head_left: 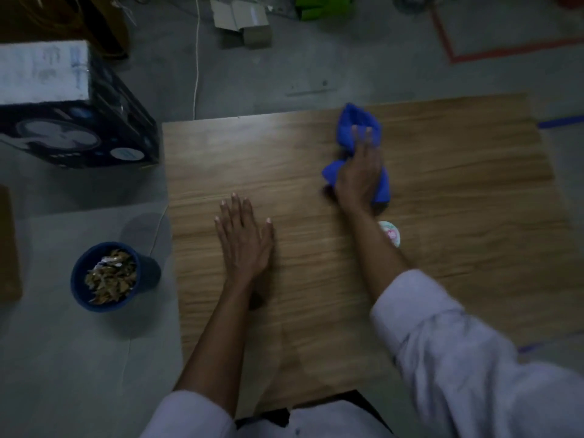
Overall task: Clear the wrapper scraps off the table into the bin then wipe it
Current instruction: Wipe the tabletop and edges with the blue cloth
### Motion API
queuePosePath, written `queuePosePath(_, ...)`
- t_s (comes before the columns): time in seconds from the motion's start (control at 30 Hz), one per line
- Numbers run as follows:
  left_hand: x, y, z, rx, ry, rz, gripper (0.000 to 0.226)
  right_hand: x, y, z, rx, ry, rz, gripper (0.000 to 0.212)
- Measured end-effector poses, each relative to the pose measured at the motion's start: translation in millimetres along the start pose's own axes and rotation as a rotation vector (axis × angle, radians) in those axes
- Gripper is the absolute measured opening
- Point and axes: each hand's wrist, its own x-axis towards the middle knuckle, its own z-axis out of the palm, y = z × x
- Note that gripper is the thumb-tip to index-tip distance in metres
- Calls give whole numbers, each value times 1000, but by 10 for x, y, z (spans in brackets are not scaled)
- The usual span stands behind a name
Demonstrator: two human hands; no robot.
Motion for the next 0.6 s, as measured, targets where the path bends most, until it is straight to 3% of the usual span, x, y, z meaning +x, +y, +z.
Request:
queuePosePath(0.07,-75,51,-82,-231,99,-92,88,-617,-382,0,75,-56,-337,65)
queuePosePath(0.13,-179,13,-84,-306,163,-173,90,-1331,-574,114,59,-341,-651,59)
queuePosePath(0.2,-302,-104,-15,-225,121,-140,89,-1655,-471,239,-18,-522,-747,55)
queuePosePath(0.33,-469,-306,190,39,15,88,74,-1397,-66,217,-74,-482,-599,67)
queuePosePath(0.6,-876,-285,200,118,-117,175,75,-625,1363,-509,-183,-243,155,52)
